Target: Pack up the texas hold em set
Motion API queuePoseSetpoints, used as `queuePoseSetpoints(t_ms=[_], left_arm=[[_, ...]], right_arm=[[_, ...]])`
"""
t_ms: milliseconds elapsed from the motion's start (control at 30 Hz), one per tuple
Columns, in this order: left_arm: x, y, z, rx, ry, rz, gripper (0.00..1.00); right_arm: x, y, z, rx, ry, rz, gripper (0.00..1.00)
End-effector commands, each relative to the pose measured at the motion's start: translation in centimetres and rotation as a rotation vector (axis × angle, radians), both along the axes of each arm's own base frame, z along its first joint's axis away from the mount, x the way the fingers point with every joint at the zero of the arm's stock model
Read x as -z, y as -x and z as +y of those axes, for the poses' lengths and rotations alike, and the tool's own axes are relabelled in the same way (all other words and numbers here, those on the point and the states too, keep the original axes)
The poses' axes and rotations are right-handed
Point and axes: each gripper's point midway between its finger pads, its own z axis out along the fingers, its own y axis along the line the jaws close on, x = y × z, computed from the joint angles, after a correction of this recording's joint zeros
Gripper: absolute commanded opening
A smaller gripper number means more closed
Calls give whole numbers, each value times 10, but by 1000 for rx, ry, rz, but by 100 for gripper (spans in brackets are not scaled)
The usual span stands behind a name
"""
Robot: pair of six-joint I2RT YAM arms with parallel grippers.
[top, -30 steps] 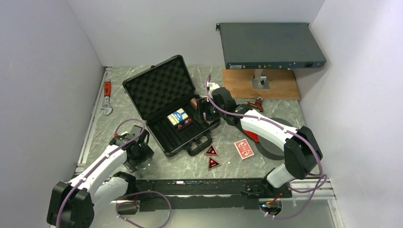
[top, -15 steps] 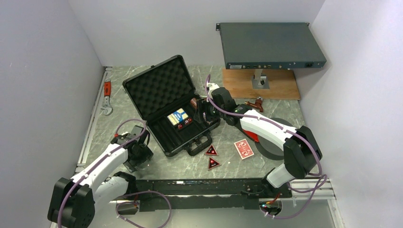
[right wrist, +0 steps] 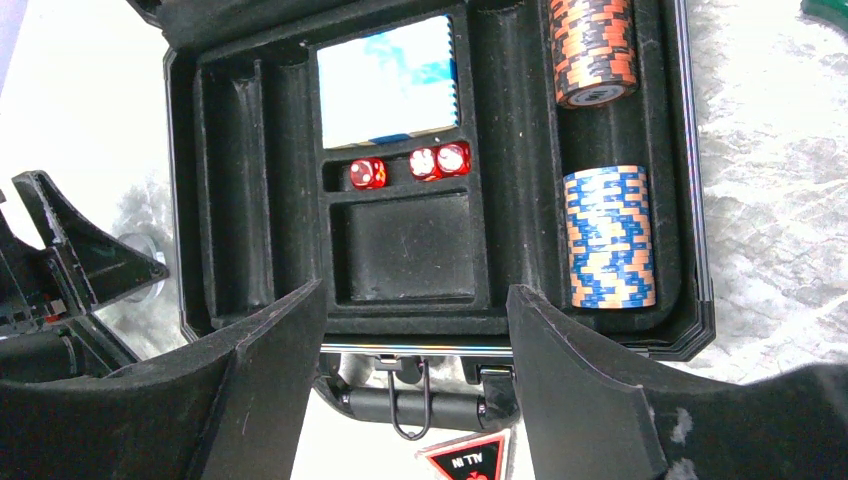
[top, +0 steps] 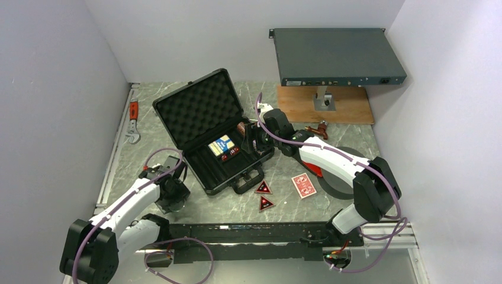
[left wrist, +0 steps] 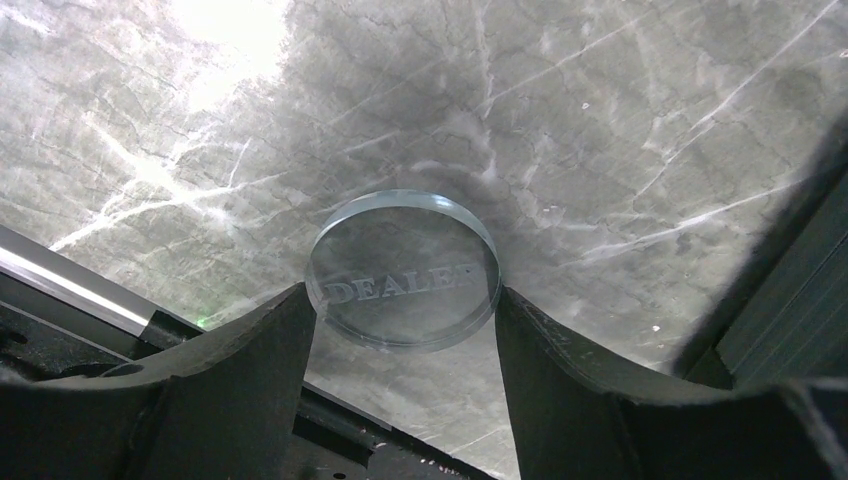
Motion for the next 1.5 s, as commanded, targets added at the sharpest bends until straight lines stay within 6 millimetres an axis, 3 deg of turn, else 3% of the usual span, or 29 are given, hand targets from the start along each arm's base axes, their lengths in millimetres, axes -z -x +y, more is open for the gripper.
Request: queuePoseSetpoints(t_ms=[0,367,433,600,833,1067,1200,1267,1467], left_arm=[[-1,-12,-4,21,10,-43,71],[3,-22,-9,54,17,-52,69],[5,-25,-11,67,25,-63,58],[4,-35,-18,106,51,-98,45],[-8,-62,-45,272,150,-238,39],[-4,-61,-41,315,109,-200,46],[-3,-57,-37,309,89,-181,69],[-5,-56,-33,301,72,-178,75],[-7,-54,-25,296,31,-170,70]], right_arm=[[-7,-5,2,-5,-23,-36,70],[-8,-5,1,-3,-19,-39,70],[-7,-5,1,-3,-19,-37,70],[-7,-5,1,-3,-17,-37,70],[-8,-6,0,2,-19,-40,70],[-5,-5,2,-4,-22,-29,70],[-5,-6,2,-3,-21,-29,70],[-5,-6,2,-4,-20,-29,70],[-3,-5,3,-7,-22,-24,70]])
